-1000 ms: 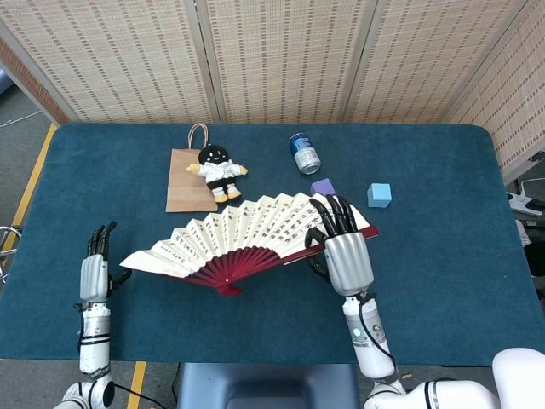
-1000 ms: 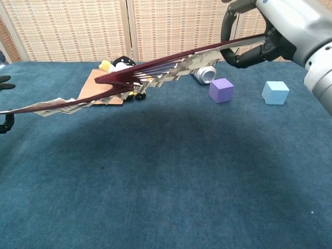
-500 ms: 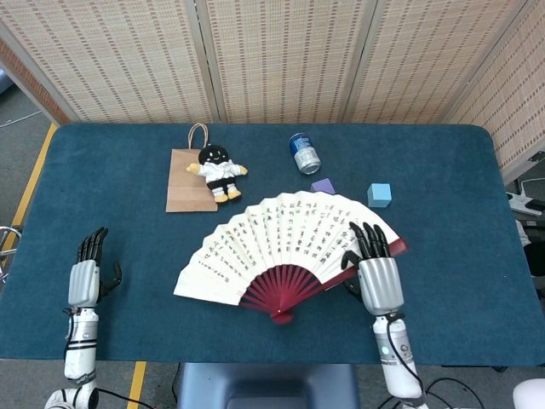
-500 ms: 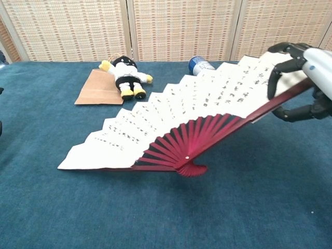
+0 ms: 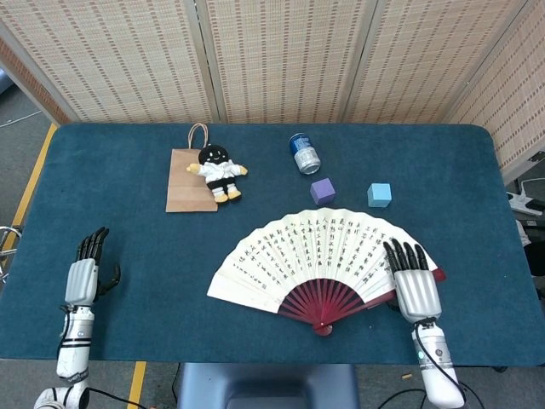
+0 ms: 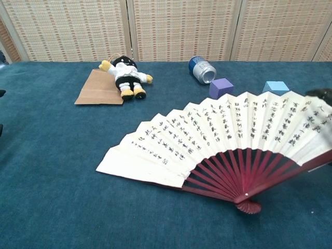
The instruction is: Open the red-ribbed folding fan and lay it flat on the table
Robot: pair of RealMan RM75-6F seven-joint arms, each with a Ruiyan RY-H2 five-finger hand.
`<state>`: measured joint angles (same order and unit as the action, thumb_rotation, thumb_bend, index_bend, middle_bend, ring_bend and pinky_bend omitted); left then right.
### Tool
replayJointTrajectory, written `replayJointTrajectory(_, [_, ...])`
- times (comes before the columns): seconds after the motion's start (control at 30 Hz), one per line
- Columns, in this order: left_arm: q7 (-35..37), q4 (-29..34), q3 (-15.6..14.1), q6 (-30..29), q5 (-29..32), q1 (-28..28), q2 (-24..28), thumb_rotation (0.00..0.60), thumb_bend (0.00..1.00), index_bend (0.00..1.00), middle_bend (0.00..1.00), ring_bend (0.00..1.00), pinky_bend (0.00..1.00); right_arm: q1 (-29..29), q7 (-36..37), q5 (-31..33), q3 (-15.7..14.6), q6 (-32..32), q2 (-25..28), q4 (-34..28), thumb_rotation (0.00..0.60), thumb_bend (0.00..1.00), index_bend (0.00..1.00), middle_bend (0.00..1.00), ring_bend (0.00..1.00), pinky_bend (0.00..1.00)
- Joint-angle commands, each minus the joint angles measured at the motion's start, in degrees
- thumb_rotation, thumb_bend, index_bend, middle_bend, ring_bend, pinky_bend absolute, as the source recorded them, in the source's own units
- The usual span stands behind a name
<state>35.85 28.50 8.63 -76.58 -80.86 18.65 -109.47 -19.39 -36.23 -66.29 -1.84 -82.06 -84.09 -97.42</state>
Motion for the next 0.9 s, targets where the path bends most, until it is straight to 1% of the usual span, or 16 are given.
replayJointTrajectory(0.03, [0.1, 1.3, -0.1, -0.1, -0.1, 0.0, 0.8, 0.600, 0.54, 0.00, 0.00, 0.00, 0.01, -2.6, -5.5, 4.8, -0.2, 6.4, 5.7, -5.2, 0.600, 0.03, 0.00, 0.00, 0.00, 0.00])
replayJointTrajectory(0.1, [0.0, 2.1, -0.1, -0.5, -0.1, 0.0, 1.3, 0.600, 0.54, 0.00, 0.00, 0.00, 0.01, -3.2, -6.7, 5.1, -0.3, 7.4, 7.2, -6.6, 0.600, 0.01, 0.00, 0.00, 0.00, 0.00])
replayJointTrajectory(0.17, [0.0, 4.0, -0.1, -0.9, -0.2, -0.2, 2.6, 0.600, 0.54, 0.00, 0.00, 0.00, 0.01, -4.8, -10.7, 5.7, -1.5, 10.0, 13.1, -10.7, 0.600, 0.00, 0.00, 0.00, 0.00, 0.00])
replayJointTrajectory(0.27, [-0.4, 7.0, -0.1, -0.4, 0.0, -0.6, 4.2, 0.600, 0.53, 0.00, 0.00, 0.00, 0.01, -5.8, -11.5, 7.1, -2.8, 13.2, 19.0, -15.5, 0.600, 0.00, 0.00, 0.00, 0.00, 0.00])
replayJointTrajectory(0.33, [-0.5, 9.3, -0.3, -0.7, -0.1, -1.0, 5.3, 0.600, 0.53, 0.00, 0.00, 0.00, 0.01, -5.1, -9.4, 5.6, -3.2, 12.6, 21.5, -17.4, 0.600, 0.00, 0.00, 0.00, 0.00, 0.00])
replayJointTrajectory(0.43, [-0.3, 16.7, -2.0, -1.6, -1.5, -2.4, 9.2, 0.600, 0.53, 0.00, 0.00, 0.00, 0.01, -0.5, -0.9, -1.1, -3.6, 6.6, 24.4, -18.7, 0.600, 0.00, 0.00, 0.00, 0.00, 0.00])
replayJointTrajectory(0.47, [-0.9, 21.5, -3.9, -1.3, -2.9, -3.1, 12.5, 0.600, 0.53, 0.00, 0.00, 0.00, 0.01, 2.0, 3.1, -4.7, -3.9, 2.9, 24.8, -18.1, 0.600, 0.00, 0.00, 0.00, 0.00, 0.00])
replayJointTrajectory(0.53, [-3.8, 30.1, -7.2, -0.6, -5.1, -4.2, 18.8, 0.600, 0.53, 0.00, 0.00, 0.00, 0.02, 5.9, 8.5, -10.2, -4.6, -3.0, 24.6, -16.0, 0.600, 0.01, 0.00, 0.00, 0.00, 0.00])
replayJointTrajectory(0.6, [-9.5, 40.6, -11.2, 1.0, -7.4, -5.1, 27.0, 0.600, 0.53, 0.00, 0.00, 0.00, 0.02, 10.3, 13.3, -15.0, -5.4, -9.5, 23.2, -12.4, 0.600, 0.01, 0.00, 0.00, 0.00, 0.00])
replayJointTrajectory(0.63, [-12.6, 44.6, -12.5, 1.4, -8.0, -5.4, 30.1, 0.600, 0.53, 0.00, 0.00, 0.00, 0.02, 11.8, 14.8, -16.3, -5.7, -11.5, 22.5, -10.8, 0.600, 0.01, 0.00, 0.00, 0.00, 0.00])
replayJointTrajectory(0.67, [-17.4, 48.6, -14.0, 1.1, -9.0, -5.9, 33.4, 0.600, 0.52, 0.00, 0.00, 0.00, 0.01, 13.5, 16.4, -17.6, -5.9, -13.6, 21.6, -8.6, 0.600, 0.01, 0.00, 0.00, 0.00, 0.00])
replayJointTrajectory(0.73, [-23.6, 52.6, -15.0, -0.1, -9.1, -7.2, 36.3, 0.600, 0.51, 0.00, 0.00, 0.00, 0.01, 15.3, 18.6, -18.7, -6.0, -15.4, 20.5, -5.8, 0.600, 0.01, 0.00, 0.00, 0.00, 0.00])
replayJointTrajectory(0.77, [-26.5, 54.7, -15.5, -0.5, -9.2, -7.7, 37.6, 0.600, 0.50, 0.00, 0.00, 0.00, 0.01, 15.7, 19.6, -19.0, -6.0, -15.2, 20.5, -4.9, 0.600, 0.02, 0.00, 0.00, 0.00, 0.00])
replayJointTrajectory(0.8, [-27.2, 56.2, -15.5, -0.9, -9.5, -7.8, 38.5, 0.600, 0.49, 0.00, 0.00, 0.00, 0.01, 15.7, 20.5, -19.4, -6.0, -14.8, 20.9, -4.6, 0.600, 0.02, 0.00, 0.00, 0.00, 0.00])
replayJointTrajectory(0.83, [-27.7, 57.0, -15.1, -1.9, -9.5, -8.0, 38.9, 0.600, 0.49, 0.00, 0.00, 0.00, 0.01, 15.8, 21.8, -19.3, -5.7, -14.5, 21.2, -4.5, 0.600, 0.02, 0.00, 0.00, 0.00, 0.00])
replayJointTrajectory(0.9, [-29.1, 56.6, -13.7, -4.7, -9.9, -8.6, 38.5, 0.600, 0.48, 0.00, 0.00, 0.00, 0.01, 16.0, 22.9, -17.9, -4.8, -13.7, 21.8, -4.3, 0.600, 0.02, 0.00, 0.00, 0.00, 0.00])
